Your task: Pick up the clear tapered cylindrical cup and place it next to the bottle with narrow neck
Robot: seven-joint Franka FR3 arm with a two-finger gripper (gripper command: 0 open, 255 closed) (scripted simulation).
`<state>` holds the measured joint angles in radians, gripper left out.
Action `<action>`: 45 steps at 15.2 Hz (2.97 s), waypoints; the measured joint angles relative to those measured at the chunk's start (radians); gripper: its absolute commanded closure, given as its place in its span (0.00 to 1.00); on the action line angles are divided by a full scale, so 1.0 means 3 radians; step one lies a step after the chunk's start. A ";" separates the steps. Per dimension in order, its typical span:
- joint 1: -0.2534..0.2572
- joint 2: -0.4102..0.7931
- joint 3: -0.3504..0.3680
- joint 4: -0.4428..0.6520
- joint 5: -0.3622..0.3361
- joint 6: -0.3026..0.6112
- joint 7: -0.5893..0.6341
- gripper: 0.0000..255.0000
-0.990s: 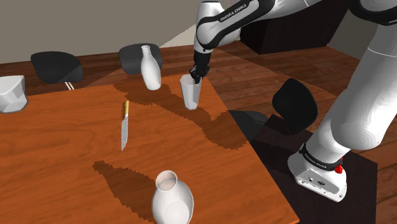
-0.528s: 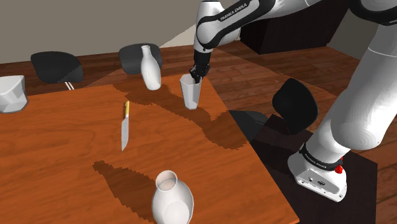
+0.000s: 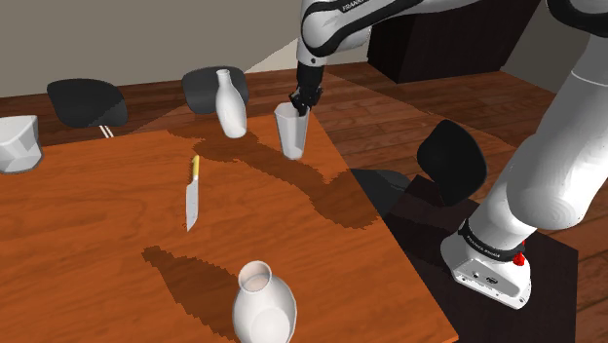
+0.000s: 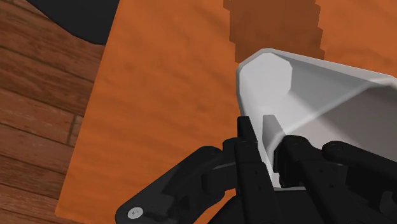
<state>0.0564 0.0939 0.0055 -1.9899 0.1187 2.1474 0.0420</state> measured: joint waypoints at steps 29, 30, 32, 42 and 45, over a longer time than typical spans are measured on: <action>-0.0011 -0.0183 -0.0012 0.1081 -0.0054 -0.1259 0.0126 1.00; -0.0012 -0.0184 -0.0013 0.1119 -0.0055 -0.1298 0.0128 1.00; -0.0012 -0.0163 -0.0013 0.1239 -0.0057 -0.1396 0.0139 1.00; -0.0021 -0.0037 -0.0019 0.1863 -0.0060 -0.1893 0.0173 1.00; -0.0024 0.0014 -0.0021 0.2064 -0.0059 -0.2043 0.0184 1.00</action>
<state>0.0493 0.0980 -0.0008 -1.3707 0.1011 1.5344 0.0973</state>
